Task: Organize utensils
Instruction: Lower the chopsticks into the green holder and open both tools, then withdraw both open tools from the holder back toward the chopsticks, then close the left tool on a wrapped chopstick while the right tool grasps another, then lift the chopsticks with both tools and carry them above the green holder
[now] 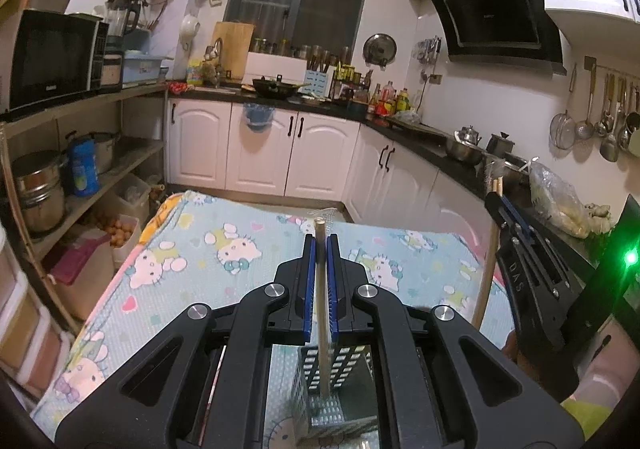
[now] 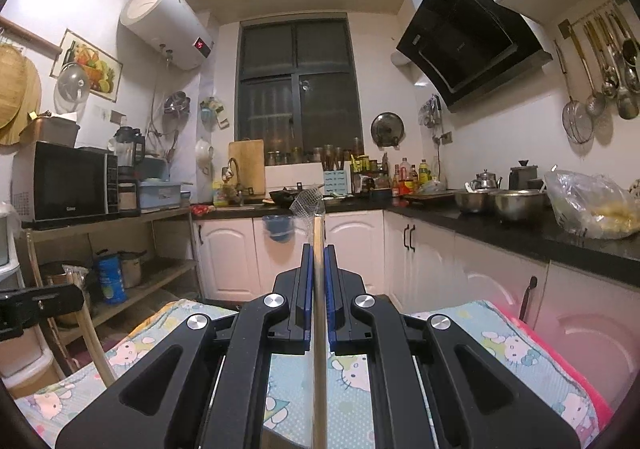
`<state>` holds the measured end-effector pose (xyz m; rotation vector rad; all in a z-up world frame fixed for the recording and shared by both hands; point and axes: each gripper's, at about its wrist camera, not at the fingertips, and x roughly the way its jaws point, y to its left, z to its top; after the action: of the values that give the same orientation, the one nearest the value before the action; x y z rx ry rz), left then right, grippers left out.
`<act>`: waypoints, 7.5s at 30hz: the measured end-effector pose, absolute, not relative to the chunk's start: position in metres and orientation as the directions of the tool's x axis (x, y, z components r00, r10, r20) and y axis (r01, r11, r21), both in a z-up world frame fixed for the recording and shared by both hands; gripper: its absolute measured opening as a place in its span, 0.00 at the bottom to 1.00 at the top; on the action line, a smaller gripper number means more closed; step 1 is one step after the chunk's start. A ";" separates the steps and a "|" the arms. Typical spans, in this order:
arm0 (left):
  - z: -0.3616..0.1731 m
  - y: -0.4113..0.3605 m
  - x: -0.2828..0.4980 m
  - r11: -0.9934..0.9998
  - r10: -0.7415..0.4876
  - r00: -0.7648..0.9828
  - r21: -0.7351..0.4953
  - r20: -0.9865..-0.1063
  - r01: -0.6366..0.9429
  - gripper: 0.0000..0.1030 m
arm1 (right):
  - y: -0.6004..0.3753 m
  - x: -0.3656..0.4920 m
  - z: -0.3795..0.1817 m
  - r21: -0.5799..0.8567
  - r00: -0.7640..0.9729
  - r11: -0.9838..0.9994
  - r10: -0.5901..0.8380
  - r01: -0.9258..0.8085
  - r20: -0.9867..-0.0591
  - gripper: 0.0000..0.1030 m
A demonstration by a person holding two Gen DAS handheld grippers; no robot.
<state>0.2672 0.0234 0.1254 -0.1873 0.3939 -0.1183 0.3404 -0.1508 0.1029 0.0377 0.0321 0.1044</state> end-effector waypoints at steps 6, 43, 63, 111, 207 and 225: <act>0.116 0.027 0.267 0.974 -0.151 0.910 -0.213 -0.385 0.071 0.01 | -0.161 0.335 0.099 0.066 0.993 0.992 0.113 -0.110 -0.044 0.06; 0.087 0.032 0.221 0.973 -0.152 0.868 -0.227 -0.473 0.047 0.36 | -0.201 0.234 0.074 0.218 0.925 0.954 0.263 -0.206 -0.276 0.66; 0.068 0.049 0.165 0.950 -0.190 0.844 -0.311 -0.502 0.028 0.89 | -0.182 0.179 0.076 0.134 0.896 0.956 0.290 -0.260 -0.337 0.80; -0.050 0.082 0.125 0.894 -0.304 0.600 -0.440 -0.740 -0.089 0.27 | -0.217 0.179 -0.023 0.232 0.649 0.963 0.262 -0.133 -0.714 0.62; 0.140 0.022 0.176 0.869 -0.414 0.826 -0.436 -0.382 0.234 0.01 | -0.195 0.180 0.152 0.269 0.759 0.868 0.496 -0.418 -0.422 0.04; 0.178 0.000 0.226 0.893 -0.370 0.869 -0.383 -0.328 0.235 0.01 | -0.197 0.214 0.205 0.250 0.813 0.877 0.476 -0.410 -0.334 0.04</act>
<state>0.2261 0.0004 0.1779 -0.3409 0.4074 -0.3227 0.2138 -0.1970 0.2048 0.1698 0.4006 0.4754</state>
